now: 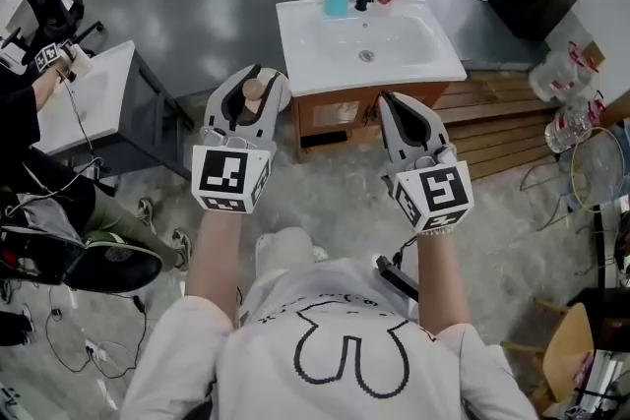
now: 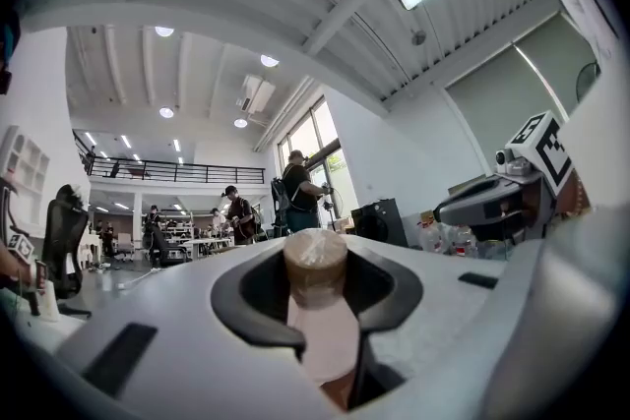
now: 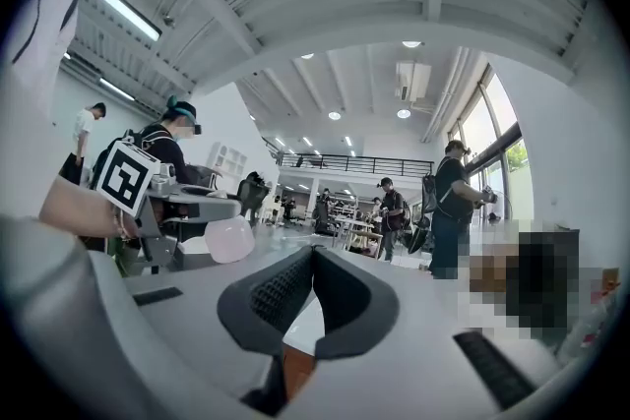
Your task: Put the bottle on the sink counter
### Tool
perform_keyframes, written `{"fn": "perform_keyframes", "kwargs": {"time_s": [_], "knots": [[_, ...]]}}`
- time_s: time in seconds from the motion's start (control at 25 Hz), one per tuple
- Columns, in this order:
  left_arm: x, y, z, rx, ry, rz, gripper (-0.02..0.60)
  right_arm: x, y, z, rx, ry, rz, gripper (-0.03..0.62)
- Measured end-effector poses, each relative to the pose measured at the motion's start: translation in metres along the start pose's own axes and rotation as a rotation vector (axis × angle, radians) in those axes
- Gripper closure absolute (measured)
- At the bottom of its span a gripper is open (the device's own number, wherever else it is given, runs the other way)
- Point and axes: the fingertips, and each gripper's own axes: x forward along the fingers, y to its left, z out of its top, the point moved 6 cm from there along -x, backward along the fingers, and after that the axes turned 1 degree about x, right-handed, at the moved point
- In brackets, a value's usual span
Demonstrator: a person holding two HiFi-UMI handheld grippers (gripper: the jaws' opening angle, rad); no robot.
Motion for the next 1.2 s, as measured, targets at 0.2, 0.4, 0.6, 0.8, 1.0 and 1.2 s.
{"fn": "perform_keyframes", "kwargs": {"time_s": [0.2, 0.4, 0.6, 0.8, 1.0, 1.2], "knots": [[0.029, 0.006, 0.007, 0.016, 0.009, 0.0, 0.465, 0.015, -0.013, -0.002, 0.003, -0.007, 0.006, 0.566], [0.054, 0.01, 0.005, 0.004, 0.006, -0.014, 0.463, 0.03, -0.025, -0.006, 0.005, -0.009, -0.003, 0.566], [0.082, 0.021, -0.008, 0.001, 0.014, -0.028, 0.464, 0.054, -0.039, -0.013, 0.005, 0.0, -0.013, 0.566], [0.114, 0.037, -0.022, -0.013, 0.019, -0.044, 0.463, 0.086, -0.055, -0.019, 0.001, 0.016, -0.017, 0.566], [0.153, 0.062, -0.04, -0.026, 0.039, -0.046, 0.464, 0.13, -0.072, -0.028, 0.008, 0.035, -0.008, 0.566], [0.191, 0.088, -0.059, -0.042, 0.063, -0.045, 0.464, 0.175, -0.086, -0.039, 0.019, 0.057, 0.008, 0.566]]}}
